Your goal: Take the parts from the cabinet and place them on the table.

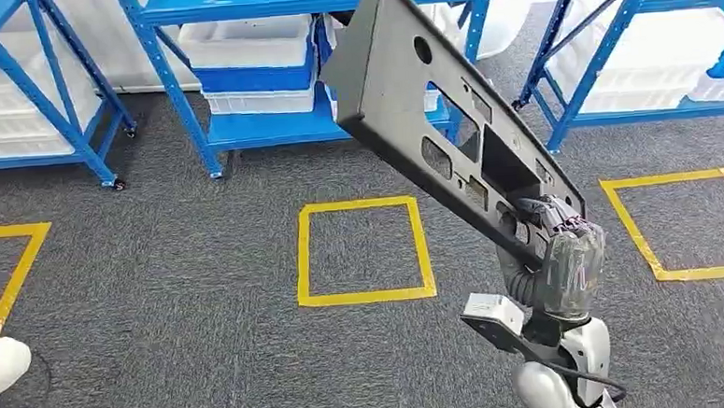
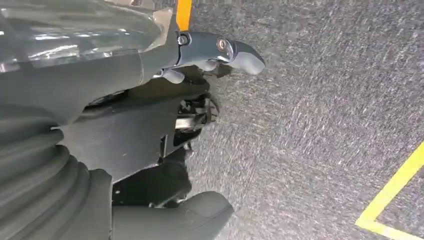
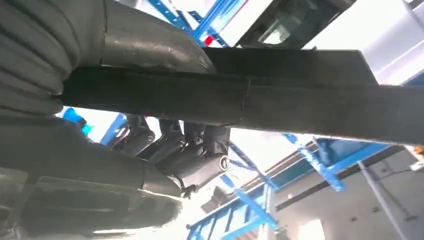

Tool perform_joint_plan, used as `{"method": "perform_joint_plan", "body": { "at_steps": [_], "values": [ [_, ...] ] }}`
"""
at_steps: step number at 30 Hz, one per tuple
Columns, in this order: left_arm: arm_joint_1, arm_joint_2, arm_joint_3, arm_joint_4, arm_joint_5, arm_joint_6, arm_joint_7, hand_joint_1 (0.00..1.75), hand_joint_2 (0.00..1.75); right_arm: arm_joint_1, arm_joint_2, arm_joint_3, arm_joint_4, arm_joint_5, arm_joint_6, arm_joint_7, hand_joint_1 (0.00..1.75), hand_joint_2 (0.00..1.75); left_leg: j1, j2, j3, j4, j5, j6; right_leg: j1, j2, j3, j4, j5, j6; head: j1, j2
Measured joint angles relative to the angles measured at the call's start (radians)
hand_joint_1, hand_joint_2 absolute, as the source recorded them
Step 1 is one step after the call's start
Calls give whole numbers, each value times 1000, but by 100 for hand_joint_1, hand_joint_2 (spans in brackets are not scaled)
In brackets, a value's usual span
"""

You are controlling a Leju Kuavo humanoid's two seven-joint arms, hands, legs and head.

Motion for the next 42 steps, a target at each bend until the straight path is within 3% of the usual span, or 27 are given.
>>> {"method": "perform_joint_plan", "body": {
  "at_steps": [2,3,4,5,7,9,10,12,13,14,16,18,20,21,23,25,26,28,29,30,34,35,36,37,39,40,42],
  "values": [
    [-3,2,1,3,-20,39,-39,0,175,10,-4,-10,-5,14,0,0,175,175,2,16,1,0,4,-7,3,18,-9,-1,6,-10,0,0],
    [-7,4,2,4,-31,51,-56,0,175,12,-6,-11,-11,15,0,0,175,175,5,8,-7,6,-3,-15,-17,27,-5,-6,13,-21,1,0],
    [-10,6,2,5,-42,53,-65,0,175,13,-8,-14,-21,15,0,2,175,175,10,-39,-16,32,-28,-26,-16,35,-10,-6,16,-26,-3,0],
    [-11,8,1,6,-48,47,-67,0,175,12,-8,-15,-26,15,3,3,175,175,14,-68,-38,87,-69,-31,-17,40,-13,-5,20,-36,-3,0],
    [-10,18,1,10,-53,17,-64,0,175,12,-8,-14,-32,16,8,3,175,175,22,-86,-108,249,-149,-41,-16,60,-20,-5,25,-42,-4,0],
    [-3,32,1,11,-45,-89,-58,0,175,14,-8,-14,-34,19,14,5,175,175,29,-87,-137,318,-158,-48,-16,84,-24,-4,29,-42,-4,0],
    [-1,38,1,12,-44,-136,-56,0,175,14,-8,-14,-34,21,17,5,175,175,34,-87,-119,281,-127,-49,-18,97,-26,-4,31,-39,-4,0],
    [-2,43,2,20,-35,-138,-46,0,175,14,-8,-15,-34,26,18,7,175,175,44,-105,-39,124,-40,-50,-22,122,-26,0,34,-33,-4,0],
    [-2,45,4,25,-20,-122,-24,0,175,14,-8,-15,-35,31,18,8,175,175,51,-150,1,44,-10,-50,-22,134,-28,2,36,-30,-4,0],
    [-3,45,8,30,-9,-101,3,0,175,11,-8,-15,-35,35,20,13,175,175,53,-188,12,14,-21,-51,-11,144,-38,8,39,-24,-5,0],
    [-15,47,15,31,0,-54,58,0,175,8,-7,-16,-37,39,24,21,175,175,45,-165,0,20,-20,-42,-15,164,-57,3,52,-5,-2,0],
    [-30,50,22,31,2,-40,75,0,175,9,-9,-24,-37,41,27,24,175,175,38,-145,-3,10,-6,-20,-12,185,-71,-5,63,16,-1,0],
    [-42,51,24,31,0,-18,91,0,175,5,-9,-29,-40,43,36,25,175,175,39,-116,-4,-2,8,2,-14,93,-103,63,20,6,9,0],
    [-43,51,25,32,0,-15,102,0,175,1,-8,-29,-40,43,37,25,175,175,35,-98,-6,-2,8,3,-14,71,-140,140,-18,-1,13,0],
    [-42,51,29,33,11,-19,115,0,175,3,-8,-30,-42,43,40,25,175,175,29,-71,-11,-1,10,6,-13,64,-198,275,-71,-4,13,0],
    [-42,53,40,34,26,-40,121,0,175,5,-8,-32,-43,43,44,25,175,175,26,-49,-15,-1,12,7,-13,62,-214,325,-81,2,13,0],
    [-42,54,48,34,33,-54,116,0,175,6,-9,-33,-43,43,44,25,175,175,25,-36,-16,-1,12,7,-13,59,-194,300,-71,7,13,0],
    [-37,54,57,36,32,-81,72,0,175,12,-13,-36,-50,42,44,24,175,175,25,-12,-14,-1,12,6,-12,38,-86,129,-18,19,14,0],
    [-31,55,60,37,32,-86,50,0,175,14,-15,-37,-57,40,42,23,175,175,22,-2,-10,0,10,3,-11,-6,-25,31,5,18,15,0],
    [-22,55,63,40,31,-88,38,0,175,14,-14,-36,-63,40,40,21,175,175,14,7,-10,1,7,-3,2,-42,-10,-3,-1,6,17,0],
    [2,58,75,53,33,-59,34,0,175,30,-14,-35,-76,46,36,18,175,175,13,50,-3,1,5,-22,2,9,-17,-7,15,-17,16,0],
    [2,61,76,53,34,-54,34,0,175,34,-14,-34,-78,47,36,17,175,175,23,18,-10,13,-8,-33,-19,20,-13,-10,21,-26,16,0],
    [5,63,77,55,36,-52,34,0,175,31,-14,-34,-80,47,35,17,175,175,24,-33,-23,49,-41,-36,-17,29,-18,-11,23,-32,12,0],
    [8,63,80,58,40,-46,35,0,175,30,-13,-32,-80,50,35,17,175,175,27,-63,-49,116,-85,-39,-16,36,-20,-11,26,-41,10,0],
    [20,66,88,63,54,-43,33,0,175,32,-11,-23,-80,55,35,17,175,175,29,-87,-122,281,-160,-45,-14,62,-25,-10,29,-43,8,0],
    [26,66,93,64,60,-42,30,0,175,35,-11,-19,-79,55,35,17,175,175,31,-89,-141,323,-166,-47,-14,77,-27,-9,31,-46,8,0],
    [32,68,101,66,63,-42,25,0,175,38,-11,-15,-77,55,35,17,175,175,35,-91,-111,258,-110,-47,-16,104,-29,-5,32,-44,8,0]
  ]
}}
